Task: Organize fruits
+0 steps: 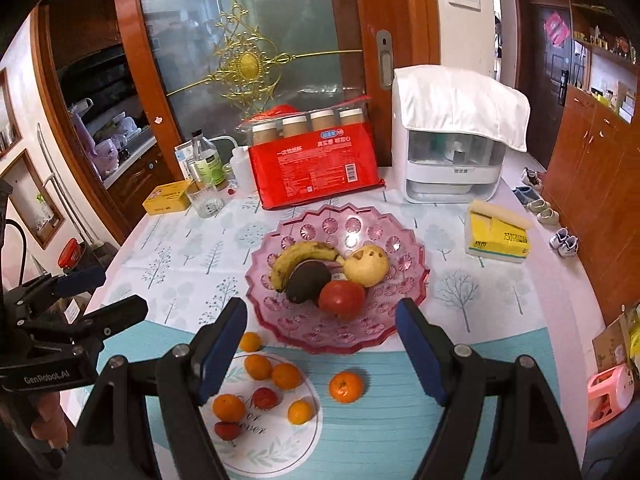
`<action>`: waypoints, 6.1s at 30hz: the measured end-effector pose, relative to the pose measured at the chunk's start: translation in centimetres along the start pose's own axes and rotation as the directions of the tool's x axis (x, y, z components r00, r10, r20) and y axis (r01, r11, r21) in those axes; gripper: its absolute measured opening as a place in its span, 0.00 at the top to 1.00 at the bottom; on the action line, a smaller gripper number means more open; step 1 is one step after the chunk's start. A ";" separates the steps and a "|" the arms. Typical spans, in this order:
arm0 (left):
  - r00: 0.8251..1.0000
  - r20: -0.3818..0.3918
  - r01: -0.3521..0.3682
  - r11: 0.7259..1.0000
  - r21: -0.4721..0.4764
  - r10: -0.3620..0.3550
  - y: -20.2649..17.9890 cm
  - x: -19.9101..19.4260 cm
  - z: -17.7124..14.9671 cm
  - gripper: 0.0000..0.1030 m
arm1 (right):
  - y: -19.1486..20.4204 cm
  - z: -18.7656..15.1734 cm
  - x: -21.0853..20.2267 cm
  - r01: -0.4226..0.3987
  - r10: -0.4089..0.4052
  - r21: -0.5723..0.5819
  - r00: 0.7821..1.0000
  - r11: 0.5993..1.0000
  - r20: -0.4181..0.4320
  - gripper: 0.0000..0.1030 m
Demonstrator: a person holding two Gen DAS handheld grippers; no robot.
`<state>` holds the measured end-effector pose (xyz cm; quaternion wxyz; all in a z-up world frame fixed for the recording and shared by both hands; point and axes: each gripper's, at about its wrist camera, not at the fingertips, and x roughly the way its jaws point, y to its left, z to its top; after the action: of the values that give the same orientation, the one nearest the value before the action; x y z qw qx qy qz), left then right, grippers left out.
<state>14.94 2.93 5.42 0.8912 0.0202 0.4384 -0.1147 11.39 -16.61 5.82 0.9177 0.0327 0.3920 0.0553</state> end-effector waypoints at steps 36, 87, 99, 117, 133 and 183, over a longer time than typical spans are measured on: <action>0.957 -0.291 0.000 0.998 -0.070 -0.020 0.8 12.9 -13.6 0.17 | 2.1 -13.8 8.7 -0.031 0.028 -0.004 0.955 1.000 -0.295 0.38; 0.953 -0.292 0.045 0.990 -0.133 -0.083 0.2 13.6 -11.7 0.59 | 2.8 -12.7 12.5 -0.174 0.156 -0.036 0.942 0.984 -0.296 0.69; 0.975 -0.220 0.021 0.998 -0.062 -0.035 -0.7 6.3 -8.0 0.59 | 3.2 -7.7 4.1 -0.165 0.156 -0.059 0.978 0.984 -0.141 0.69; 0.996 0.047 -0.078 0.991 0.109 0.074 -3.2 -2.9 3.8 0.58 | 0.5 5.7 -6.8 -0.070 0.085 -0.146 0.991 0.987 0.099 0.69; 0.995 -0.009 -0.095 0.994 0.059 0.095 -3.4 7.8 13.1 0.58 | -5.0 11.2 4.6 -0.035 0.034 -0.065 0.999 0.997 -0.016 0.69; 0.974 -0.225 0.010 0.994 -0.111 -0.035 -5.0 23.5 6.0 0.10 | -7.5 1.1 21.1 -0.062 0.067 0.028 0.950 0.998 -0.306 0.44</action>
<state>32.33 -7.10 -9.06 0.8339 -0.0205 0.5428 -0.0975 27.26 -21.43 -9.27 0.8431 0.0450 0.5289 0.0861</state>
